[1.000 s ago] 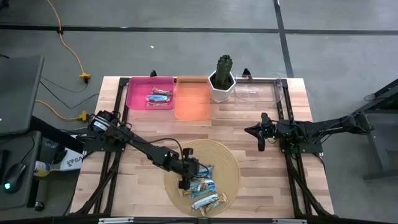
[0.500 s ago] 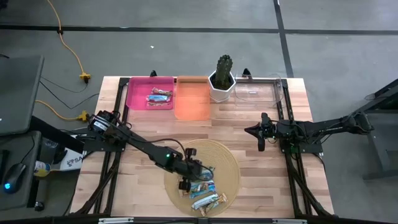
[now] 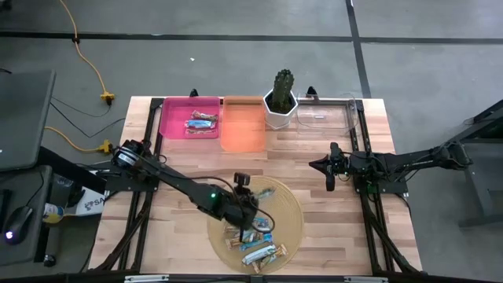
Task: Pick and place Granola Bars by type
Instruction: Put the red granola bar into the pink bin
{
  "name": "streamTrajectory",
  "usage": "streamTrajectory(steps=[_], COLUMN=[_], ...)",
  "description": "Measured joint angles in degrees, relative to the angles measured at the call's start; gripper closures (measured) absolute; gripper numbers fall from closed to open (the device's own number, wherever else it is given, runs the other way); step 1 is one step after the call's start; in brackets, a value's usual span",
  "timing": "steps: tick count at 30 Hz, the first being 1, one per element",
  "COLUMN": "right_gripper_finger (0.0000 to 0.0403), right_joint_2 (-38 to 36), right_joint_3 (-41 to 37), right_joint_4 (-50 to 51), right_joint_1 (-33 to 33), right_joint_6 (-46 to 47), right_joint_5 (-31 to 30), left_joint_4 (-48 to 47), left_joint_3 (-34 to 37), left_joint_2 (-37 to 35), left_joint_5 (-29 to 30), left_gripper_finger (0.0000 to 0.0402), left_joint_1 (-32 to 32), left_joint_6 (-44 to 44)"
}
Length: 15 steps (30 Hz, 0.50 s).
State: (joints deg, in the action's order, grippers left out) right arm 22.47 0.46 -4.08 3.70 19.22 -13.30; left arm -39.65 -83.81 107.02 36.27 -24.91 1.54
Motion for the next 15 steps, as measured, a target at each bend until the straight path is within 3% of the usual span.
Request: streamTrajectory(steps=[8,15], right_gripper_finger=[0.0402,0.0402], right_joint_2=[0.01,-0.01], right_joint_3=[-0.01,0.00], right_joint_4=[0.00,0.00], right_joint_1=[0.00,-0.01], right_joint_6=[-0.09,0.00], right_joint_5=[-0.02,-0.02], left_joint_4=[-11.51,-16.18], left_joint_3=[-4.16,-5.44], left_joint_2=[-0.02,0.00], left_joint_5=[21.24,28.34], left_gripper_finger=[0.0330,0.0330], left_joint_1=[-1.39,-1.48], left_joint_6=[-5.94,-5.85])
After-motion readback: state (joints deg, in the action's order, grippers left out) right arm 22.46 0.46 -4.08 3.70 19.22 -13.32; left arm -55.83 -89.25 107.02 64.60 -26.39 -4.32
